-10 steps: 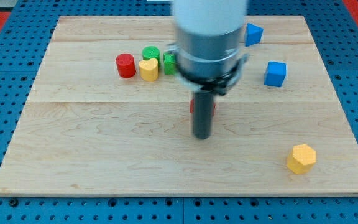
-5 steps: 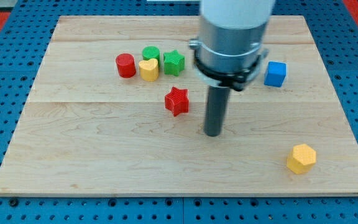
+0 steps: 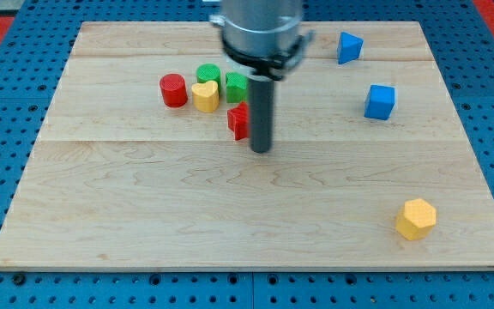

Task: Push the red star into a group of blocks

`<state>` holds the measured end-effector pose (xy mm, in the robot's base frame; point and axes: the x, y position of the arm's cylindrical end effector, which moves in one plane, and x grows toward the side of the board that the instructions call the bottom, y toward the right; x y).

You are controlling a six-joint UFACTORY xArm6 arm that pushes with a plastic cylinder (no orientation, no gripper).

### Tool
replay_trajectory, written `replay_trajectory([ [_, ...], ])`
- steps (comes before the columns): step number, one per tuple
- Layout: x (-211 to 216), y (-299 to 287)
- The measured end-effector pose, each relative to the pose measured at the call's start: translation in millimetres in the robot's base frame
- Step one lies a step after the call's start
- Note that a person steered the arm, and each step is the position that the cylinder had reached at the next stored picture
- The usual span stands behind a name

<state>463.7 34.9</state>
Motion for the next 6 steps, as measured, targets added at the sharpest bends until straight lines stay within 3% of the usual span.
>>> replay_trajectory([
  [1,-5,22],
  [4,-35,-63],
  [6,-52,-58],
])
